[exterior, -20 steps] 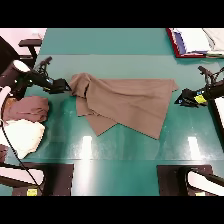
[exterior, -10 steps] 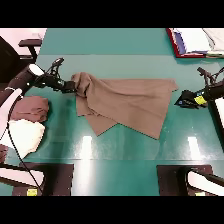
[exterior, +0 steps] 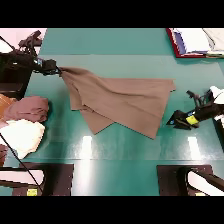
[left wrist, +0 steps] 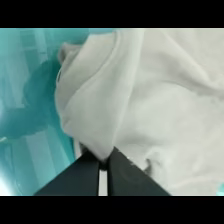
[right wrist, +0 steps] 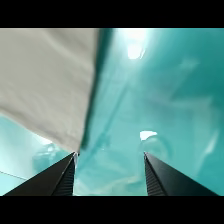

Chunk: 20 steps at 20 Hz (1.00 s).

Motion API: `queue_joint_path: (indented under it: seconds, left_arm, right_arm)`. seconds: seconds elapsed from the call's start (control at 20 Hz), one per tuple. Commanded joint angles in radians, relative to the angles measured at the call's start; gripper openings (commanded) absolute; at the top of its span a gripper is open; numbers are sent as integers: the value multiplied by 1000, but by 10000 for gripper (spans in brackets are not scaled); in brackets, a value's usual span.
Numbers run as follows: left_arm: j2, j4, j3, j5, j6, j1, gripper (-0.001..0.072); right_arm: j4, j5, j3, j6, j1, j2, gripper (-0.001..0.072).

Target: Fold the shirts.

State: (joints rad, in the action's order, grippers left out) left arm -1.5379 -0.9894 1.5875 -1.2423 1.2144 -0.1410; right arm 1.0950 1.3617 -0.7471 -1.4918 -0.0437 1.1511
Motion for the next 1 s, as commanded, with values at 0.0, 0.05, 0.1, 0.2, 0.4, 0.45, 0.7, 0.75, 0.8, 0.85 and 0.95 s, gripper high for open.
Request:
queue_joint_path:
  seconds: [0.0,0.05,0.1,0.2,0.4,0.45,0.7,0.75,0.8,0.85,0.95]
  left_arm:
    - [8,11,32,-69,0,-10,30]
    - [8,10,32,-77,0,-10,30]
    - [8,10,32,-83,0,-10,30]
    - [8,15,32,-82,1,-10,30]
    - [8,29,32,-83,1,-10,30]
    - [8,29,32,-89,1,-10,30]
    - [45,54,32,-124,16,-10,29]
    - [82,55,34,-113,16,-10,29]
    - [122,55,39,-99,16,-10,29]
    - [164,55,55,-91,16,-10,29]
    - [257,54,122,-85,17,-13,29]
  right_arm:
    - [-120,-97,140,0,1,-18,497]
    - [-152,-128,172,0,1,-18,496]
    - [-189,-158,201,0,5,-18,494]
    - [-220,-206,235,0,52,-18,487]
    - [-272,-297,234,-1,230,6,474]
    - [-276,-301,219,-1,270,28,415]
    - [-198,-269,29,1,369,89,14]
    - [-154,-254,-34,0,366,59,14]
    - [-105,-236,-112,0,354,15,14]
    - [-69,-217,-196,-1,331,-28,14]
    - [-24,-187,-392,-12,263,-115,13]
